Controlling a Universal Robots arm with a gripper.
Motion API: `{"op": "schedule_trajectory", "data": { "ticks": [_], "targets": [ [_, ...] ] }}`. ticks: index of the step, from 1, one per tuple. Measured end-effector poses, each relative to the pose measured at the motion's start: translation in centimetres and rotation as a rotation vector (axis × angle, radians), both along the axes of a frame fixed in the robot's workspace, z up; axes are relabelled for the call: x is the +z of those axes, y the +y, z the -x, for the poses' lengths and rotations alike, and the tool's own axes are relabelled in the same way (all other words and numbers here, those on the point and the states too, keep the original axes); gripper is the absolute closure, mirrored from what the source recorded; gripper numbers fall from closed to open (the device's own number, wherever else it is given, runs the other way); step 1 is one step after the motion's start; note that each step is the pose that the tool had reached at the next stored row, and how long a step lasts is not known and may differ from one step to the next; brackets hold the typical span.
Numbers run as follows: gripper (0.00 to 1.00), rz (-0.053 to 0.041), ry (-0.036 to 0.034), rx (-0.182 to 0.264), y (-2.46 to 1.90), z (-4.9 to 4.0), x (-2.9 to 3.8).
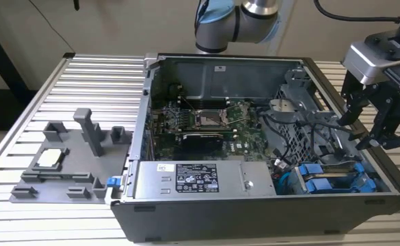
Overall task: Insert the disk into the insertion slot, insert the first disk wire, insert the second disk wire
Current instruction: 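Insert the first disk wire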
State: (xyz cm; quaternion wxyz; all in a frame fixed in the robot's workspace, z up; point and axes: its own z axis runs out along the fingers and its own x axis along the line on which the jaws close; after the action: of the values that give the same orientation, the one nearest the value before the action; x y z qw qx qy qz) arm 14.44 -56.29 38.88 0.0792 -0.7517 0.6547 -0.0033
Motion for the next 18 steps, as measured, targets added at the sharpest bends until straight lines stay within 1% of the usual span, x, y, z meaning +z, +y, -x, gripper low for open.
{"op": "schedule_trajectory", "data": {
  "ticks": [2,4,5,6,7,8,10,11,18],
  "targets": [
    [0.47,-0.0002,0.0000,0.002,0.13,-0.30,-0.06],
    [0.47,0.0006,0.0007,0.006,0.15,-0.68,-0.05],
    [0.47,0.0016,0.0012,0.008,0.15,-0.81,-0.05],
    [0.47,0.0047,0.0018,0.010,0.16,-0.88,-0.06],
    [0.47,0.0127,0.0023,0.010,0.15,-0.87,-0.06],
    [0.47,0.0257,0.0028,0.010,0.15,-0.87,-0.06],
    [0.47,0.0568,0.0032,0.010,0.20,-0.88,-0.06],
    [0.47,0.0641,0.0033,0.011,0.25,-0.88,-0.06],
    [0.47,0.0654,0.0030,0.010,0.87,-0.87,-0.06]
  ]
}}
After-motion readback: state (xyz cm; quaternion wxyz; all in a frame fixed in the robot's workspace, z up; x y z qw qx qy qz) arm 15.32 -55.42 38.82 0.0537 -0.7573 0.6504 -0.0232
